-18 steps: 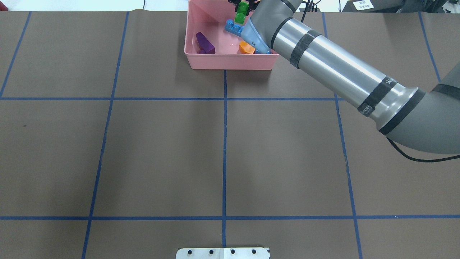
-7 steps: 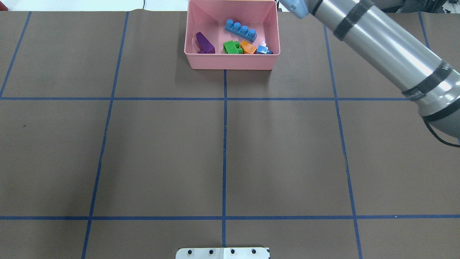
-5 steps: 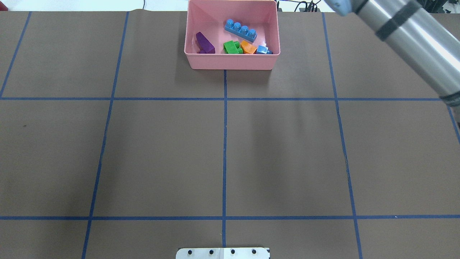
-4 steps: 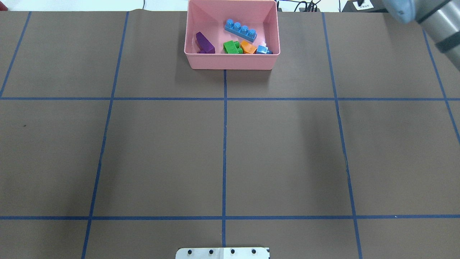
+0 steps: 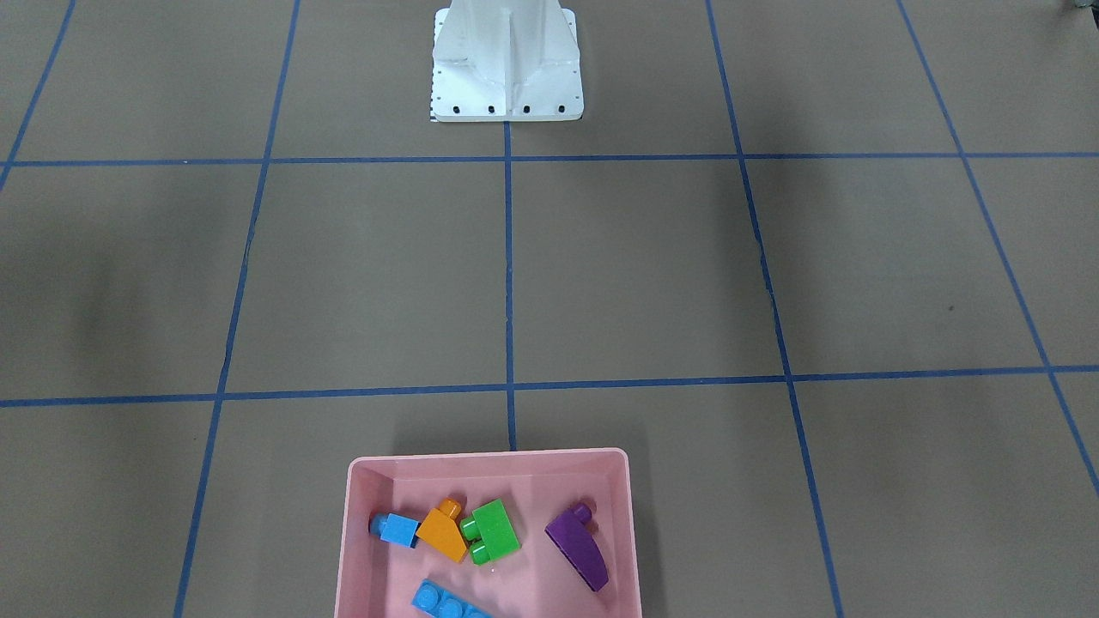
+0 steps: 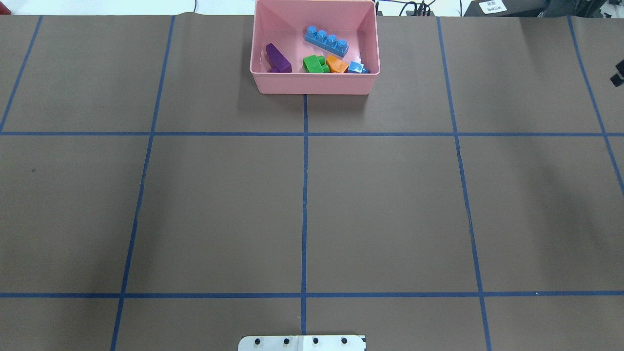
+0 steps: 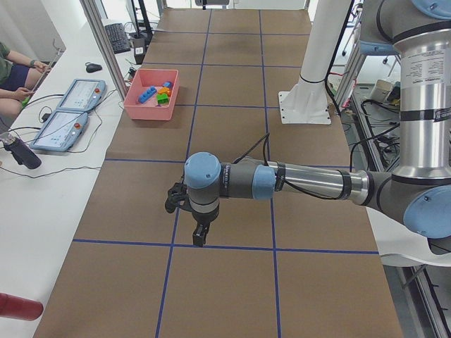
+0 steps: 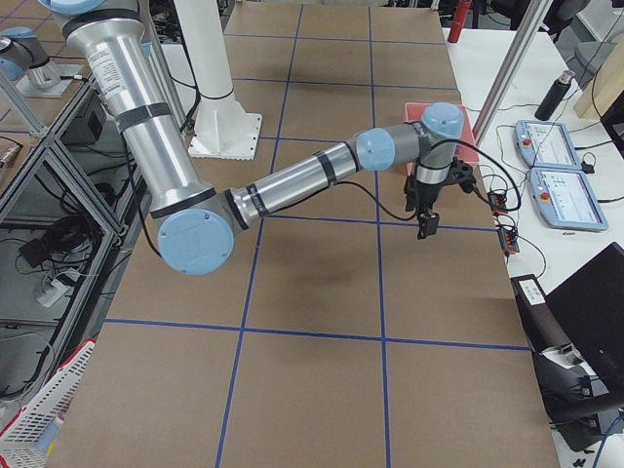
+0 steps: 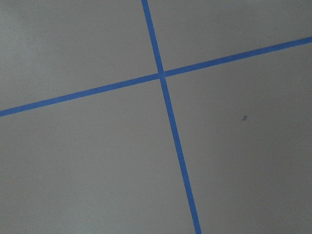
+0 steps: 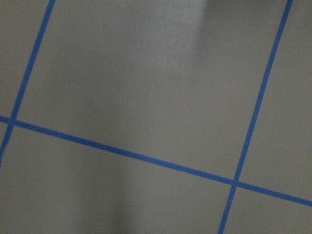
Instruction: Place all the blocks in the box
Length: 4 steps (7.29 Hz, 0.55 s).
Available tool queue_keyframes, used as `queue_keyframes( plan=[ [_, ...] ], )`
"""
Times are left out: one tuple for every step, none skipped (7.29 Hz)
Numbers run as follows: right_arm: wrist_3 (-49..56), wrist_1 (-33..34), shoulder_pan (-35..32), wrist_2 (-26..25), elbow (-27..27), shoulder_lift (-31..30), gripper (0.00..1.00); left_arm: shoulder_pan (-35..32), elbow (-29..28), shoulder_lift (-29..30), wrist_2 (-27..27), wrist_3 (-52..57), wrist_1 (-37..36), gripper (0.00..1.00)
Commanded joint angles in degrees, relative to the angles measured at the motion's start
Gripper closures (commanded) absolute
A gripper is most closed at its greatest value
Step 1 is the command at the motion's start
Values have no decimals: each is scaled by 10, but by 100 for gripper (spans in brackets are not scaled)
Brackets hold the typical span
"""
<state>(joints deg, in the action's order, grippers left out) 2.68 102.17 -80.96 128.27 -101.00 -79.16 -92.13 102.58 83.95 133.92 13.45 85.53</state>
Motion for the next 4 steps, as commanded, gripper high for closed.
queue_keyframes(
  plan=[
    [25,-43,-18,-2,-62,-136,0,-5,4,0,2,2,1,0],
    [25,-85,-26,0,-78,-190,0,-4,4,0,4,4,1,0],
    [21,-95,-28,2,-86,-218,0,-4,6,0,5,5,1,0],
    [17,-95,-30,2,-86,-236,0,-4,6,0,5,5,1,0]
  ],
)
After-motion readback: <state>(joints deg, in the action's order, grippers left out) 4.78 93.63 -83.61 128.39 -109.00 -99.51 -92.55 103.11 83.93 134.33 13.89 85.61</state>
